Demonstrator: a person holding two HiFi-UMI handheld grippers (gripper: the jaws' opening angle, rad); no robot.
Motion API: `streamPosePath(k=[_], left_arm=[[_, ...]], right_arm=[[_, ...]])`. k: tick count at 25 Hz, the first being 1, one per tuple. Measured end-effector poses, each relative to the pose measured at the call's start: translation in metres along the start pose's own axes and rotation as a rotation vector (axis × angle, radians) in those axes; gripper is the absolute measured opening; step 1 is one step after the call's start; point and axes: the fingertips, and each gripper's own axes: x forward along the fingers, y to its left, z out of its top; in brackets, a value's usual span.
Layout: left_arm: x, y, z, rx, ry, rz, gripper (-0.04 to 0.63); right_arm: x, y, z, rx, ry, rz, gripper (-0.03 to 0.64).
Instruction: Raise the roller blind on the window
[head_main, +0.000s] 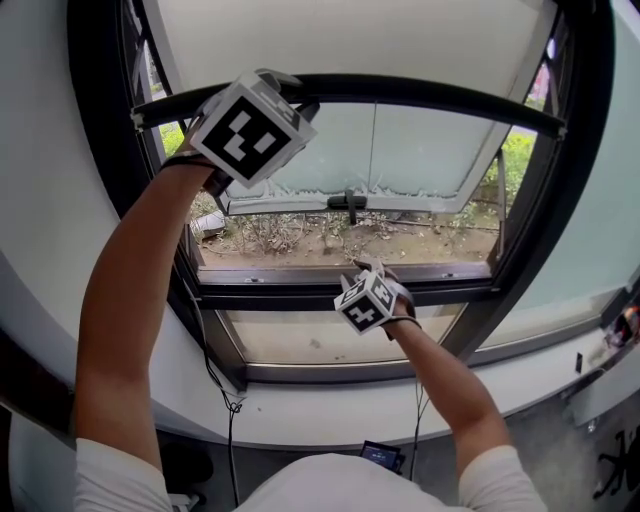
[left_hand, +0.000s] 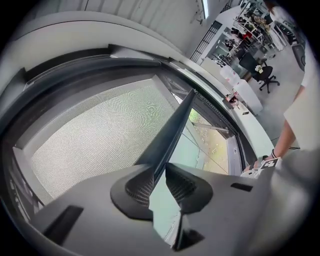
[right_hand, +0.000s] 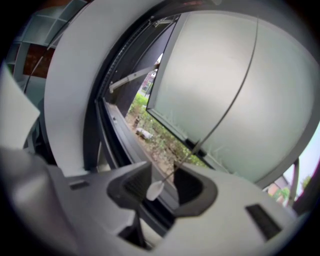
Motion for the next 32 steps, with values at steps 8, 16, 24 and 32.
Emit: streamPosePath(k=[8,16,24,32], left_arm=[[0.002,0.000,0.000,0.005,-0.002,-0.005,0.091],[-0.003,0.014,0.009,-0.022,-0.044,0.044,0.091],[-0.003,0.018,0.009,-0.035,-0.054,0.051,0.091],[-0.009,0.020,0.019,-0.097,-0.142,0.067,0.091]], right_arm=[[-0.007,-0.016,0.008,0.028,-0.061,-0.053,0.023],[-0.023,-0.021,0.009,-0.022,-0.090,-0.093,0.021],[-0.033,-0.022,0.001,-0.024,-0.103,-0.109,0.021],[-0.044,-0.020,0.001,-0.041,-0.103,-0.124,0.021]])
